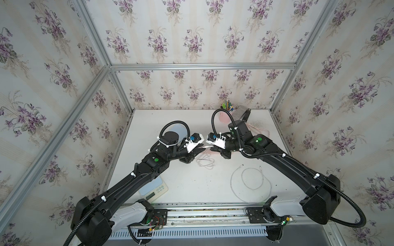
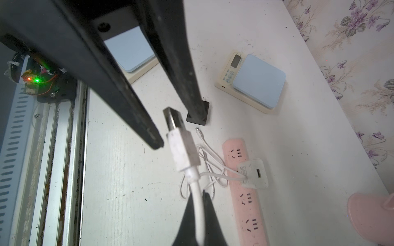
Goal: Charge the electronic scale
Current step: Insert the charging cable into the plug.
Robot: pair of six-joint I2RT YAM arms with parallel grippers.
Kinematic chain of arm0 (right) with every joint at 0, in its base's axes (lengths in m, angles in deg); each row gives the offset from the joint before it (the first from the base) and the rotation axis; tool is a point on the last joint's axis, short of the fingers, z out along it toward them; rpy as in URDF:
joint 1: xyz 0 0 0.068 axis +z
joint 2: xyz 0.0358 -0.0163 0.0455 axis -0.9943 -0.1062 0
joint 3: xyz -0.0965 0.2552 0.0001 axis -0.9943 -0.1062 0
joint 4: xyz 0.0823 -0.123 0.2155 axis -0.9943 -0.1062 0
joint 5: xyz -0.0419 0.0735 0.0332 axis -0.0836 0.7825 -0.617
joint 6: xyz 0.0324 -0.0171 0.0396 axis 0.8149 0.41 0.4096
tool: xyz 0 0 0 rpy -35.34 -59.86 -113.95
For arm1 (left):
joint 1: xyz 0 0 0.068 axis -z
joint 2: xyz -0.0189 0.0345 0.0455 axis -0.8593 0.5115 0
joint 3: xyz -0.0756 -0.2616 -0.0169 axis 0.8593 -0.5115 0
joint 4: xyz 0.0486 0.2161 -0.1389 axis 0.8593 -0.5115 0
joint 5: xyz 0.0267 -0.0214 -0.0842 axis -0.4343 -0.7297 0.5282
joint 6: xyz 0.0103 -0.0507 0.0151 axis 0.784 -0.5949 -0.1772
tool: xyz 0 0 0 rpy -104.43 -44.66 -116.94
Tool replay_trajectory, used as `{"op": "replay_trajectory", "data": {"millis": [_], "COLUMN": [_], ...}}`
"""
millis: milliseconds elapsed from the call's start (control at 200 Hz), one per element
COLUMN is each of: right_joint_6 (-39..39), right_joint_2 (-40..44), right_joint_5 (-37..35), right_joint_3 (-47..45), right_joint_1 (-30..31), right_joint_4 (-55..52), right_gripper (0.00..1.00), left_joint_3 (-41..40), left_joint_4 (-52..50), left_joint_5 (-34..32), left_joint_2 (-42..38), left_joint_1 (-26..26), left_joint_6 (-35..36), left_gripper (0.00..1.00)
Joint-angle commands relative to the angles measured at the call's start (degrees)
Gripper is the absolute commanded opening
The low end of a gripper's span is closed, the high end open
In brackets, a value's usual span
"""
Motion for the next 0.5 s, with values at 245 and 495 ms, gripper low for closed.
{"op": "replay_trajectory", "data": {"millis": [245,495], "right_joint_6": [5.13,25.77], "right_joint_2": [5.24,12.59], "right_joint_5": [11.73,34.77], "right_joint_3": [-4.89,-17.9], "right_joint_1": [-4.37,-13.58], "right_joint_4": [9.87,38.95], "right_gripper": [0.25,0.56], "left_joint_3": [2.33,0.72], "left_joint_4": [-0.02,8.81], "left_joint_5": [6.37,17.08], "left_joint_2": [2.42,4.5], "left_joint_1": [-0.79,-2.95], "left_joint_6": [-4.94,-14.48], "left_gripper": [0.0,0.0]}}
